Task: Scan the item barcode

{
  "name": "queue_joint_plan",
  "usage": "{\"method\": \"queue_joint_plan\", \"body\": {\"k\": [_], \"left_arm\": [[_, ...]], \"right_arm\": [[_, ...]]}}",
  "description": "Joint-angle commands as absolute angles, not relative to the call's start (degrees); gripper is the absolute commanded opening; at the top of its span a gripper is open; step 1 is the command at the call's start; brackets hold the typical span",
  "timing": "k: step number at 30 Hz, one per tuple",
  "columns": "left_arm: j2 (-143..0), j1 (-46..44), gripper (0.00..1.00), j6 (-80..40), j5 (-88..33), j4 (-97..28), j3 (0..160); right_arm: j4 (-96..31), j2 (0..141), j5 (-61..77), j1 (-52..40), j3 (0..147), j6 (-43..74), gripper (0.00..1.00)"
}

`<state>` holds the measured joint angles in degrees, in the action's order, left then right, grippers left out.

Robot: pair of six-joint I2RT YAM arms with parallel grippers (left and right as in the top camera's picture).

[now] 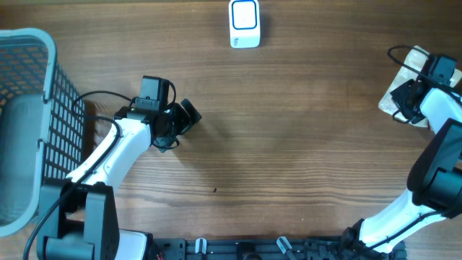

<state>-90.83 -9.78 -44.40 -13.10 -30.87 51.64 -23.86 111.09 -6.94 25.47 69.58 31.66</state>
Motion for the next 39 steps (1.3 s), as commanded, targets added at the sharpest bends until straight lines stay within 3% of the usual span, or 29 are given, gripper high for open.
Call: {"method": "queue_joint_plan", "body": {"k": [1,2,7,9,11,13,14,17,21,28,34,39], "left_arm": [[-90.0,-9.9,1.0,-43.7,-12.5,-30.9,51.7],[-90.0,-9.9,1.0,-43.7,-12.5,-30.9,51.7],[-90.0,-9.9,1.0,-43.7,-12.5,-30.9,51.7],[-90.0,-9.9,1.0,-43.7,-12.5,-30.9,51.7],[-90.0,-9.9,1.0,-43.7,-12.5,-30.9,51.7],[-90.0,-9.9,1.0,-43.7,-12.5,-30.9,51.7],[-90.0,-9.9,1.0,-43.7,-12.5,-30.9,51.7],[-90.0,-9.9,1.0,-43.7,-12.5,-30.9,51.7],[-90.0,-9.9,1.0,-43.7,-12.5,-30.9,51.7],[-90.0,-9.9,1.0,-43.7,-12.5,-30.9,51.7],[-90.0,-9.9,1.0,-43.7,-12.5,-30.9,51.7],[-90.0,-9.9,1.0,-43.7,-12.5,-30.9,51.7]], "right_arm": [[-19.8,115.4,-8.5,29.1,69.5,31.5,0.08],[-19.5,115.3,-9.5,30.2,69.9,31.5,0.04],[-26.6,115.0,-10.7,33.8,82.5,26.1,0.09],[-31.9,114.2,-8.9,33.7,89.9,25.4,0.28],[-36.7,112.3,-4.1,33.7,96.1,25.5,0.36],[-41.1,107.5,3.5,33.7,100.5,25.5,0.61],[-43.0,104.1,7.3,33.7,100.8,25.6,1.0],[-53.1,93.0,18.9,33.6,100.8,25.6,1.0],[-68.6,80.2,19.3,27.1,97.7,23.5,1.0],[-68.7,58.7,19.4,11.2,74.3,22.7,1.0],[-71.9,50.5,19.3,9.9,64.5,35.5,1.0],[-72.0,53.1,14.4,9.9,63.9,33.3,1.0]]}}
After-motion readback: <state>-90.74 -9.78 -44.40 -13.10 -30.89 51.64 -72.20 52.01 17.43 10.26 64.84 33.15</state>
